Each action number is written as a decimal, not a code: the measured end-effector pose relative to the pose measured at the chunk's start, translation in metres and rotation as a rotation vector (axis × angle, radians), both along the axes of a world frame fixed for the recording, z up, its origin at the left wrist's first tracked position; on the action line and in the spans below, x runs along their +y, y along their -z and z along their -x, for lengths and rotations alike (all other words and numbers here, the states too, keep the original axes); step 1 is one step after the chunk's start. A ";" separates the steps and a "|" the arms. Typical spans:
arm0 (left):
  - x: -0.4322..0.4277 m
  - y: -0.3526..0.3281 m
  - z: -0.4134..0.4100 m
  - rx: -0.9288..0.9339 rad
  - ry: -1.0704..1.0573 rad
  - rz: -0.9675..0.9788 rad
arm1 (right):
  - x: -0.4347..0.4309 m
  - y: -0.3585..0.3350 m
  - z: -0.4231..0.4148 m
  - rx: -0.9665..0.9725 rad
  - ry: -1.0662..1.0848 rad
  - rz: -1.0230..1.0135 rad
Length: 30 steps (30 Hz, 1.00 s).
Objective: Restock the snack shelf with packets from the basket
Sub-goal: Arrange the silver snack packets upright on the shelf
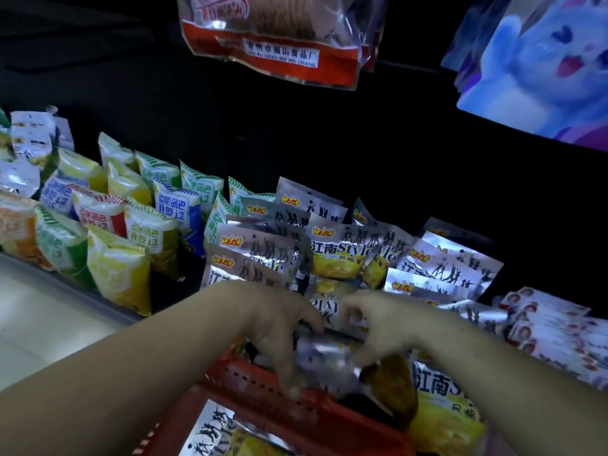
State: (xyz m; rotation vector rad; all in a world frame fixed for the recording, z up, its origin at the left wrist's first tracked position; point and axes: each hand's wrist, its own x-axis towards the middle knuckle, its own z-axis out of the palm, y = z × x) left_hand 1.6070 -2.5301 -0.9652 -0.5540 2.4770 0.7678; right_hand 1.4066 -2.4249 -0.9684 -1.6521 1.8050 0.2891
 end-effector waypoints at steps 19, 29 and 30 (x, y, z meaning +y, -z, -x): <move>0.019 0.036 0.025 0.225 -0.234 0.097 | -0.007 -0.013 0.014 -0.168 0.329 0.346; 0.074 0.019 0.055 0.371 -0.321 -0.036 | 0.092 -0.035 0.059 0.025 0.385 0.258; 0.088 0.020 0.062 0.367 -0.372 -0.132 | 0.104 -0.032 0.063 0.094 0.350 0.193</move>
